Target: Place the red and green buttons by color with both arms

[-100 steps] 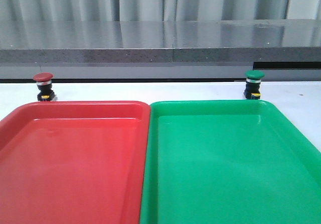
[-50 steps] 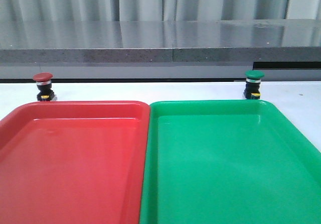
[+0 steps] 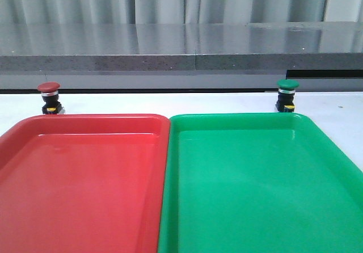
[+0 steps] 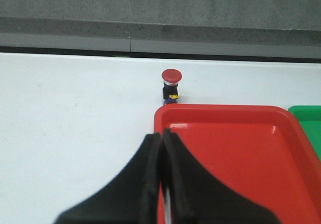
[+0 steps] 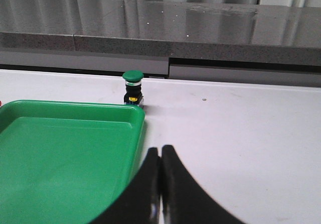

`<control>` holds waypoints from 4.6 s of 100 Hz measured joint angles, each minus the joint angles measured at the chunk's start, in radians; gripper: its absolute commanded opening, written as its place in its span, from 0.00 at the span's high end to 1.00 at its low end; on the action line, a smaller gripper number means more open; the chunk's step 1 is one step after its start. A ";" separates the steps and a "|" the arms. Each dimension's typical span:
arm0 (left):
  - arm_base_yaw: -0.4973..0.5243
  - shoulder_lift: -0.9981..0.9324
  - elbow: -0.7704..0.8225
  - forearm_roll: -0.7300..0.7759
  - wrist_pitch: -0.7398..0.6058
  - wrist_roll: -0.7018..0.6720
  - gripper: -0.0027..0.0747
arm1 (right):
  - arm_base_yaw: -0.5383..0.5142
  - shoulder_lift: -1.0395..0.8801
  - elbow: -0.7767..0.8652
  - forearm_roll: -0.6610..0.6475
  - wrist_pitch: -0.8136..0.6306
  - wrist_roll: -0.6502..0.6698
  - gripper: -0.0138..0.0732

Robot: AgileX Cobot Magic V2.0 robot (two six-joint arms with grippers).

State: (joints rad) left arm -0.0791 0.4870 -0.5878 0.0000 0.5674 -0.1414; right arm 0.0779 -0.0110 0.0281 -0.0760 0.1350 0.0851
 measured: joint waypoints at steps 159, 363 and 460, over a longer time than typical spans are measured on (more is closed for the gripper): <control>0.000 0.653 -0.386 0.000 -0.019 0.017 0.18 | 0.000 0.000 0.000 0.000 0.000 0.000 0.92; -0.054 1.539 -0.852 0.014 -0.203 0.035 0.48 | 0.000 0.000 0.000 0.000 0.000 0.000 0.92; -0.055 1.280 -0.852 -0.104 -0.075 0.035 0.72 | 0.000 0.000 0.000 0.000 0.000 0.000 0.92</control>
State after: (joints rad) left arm -0.1340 1.7669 -1.4400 -0.1043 0.4927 -0.1065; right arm 0.0779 -0.0110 0.0281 -0.0760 0.1350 0.0851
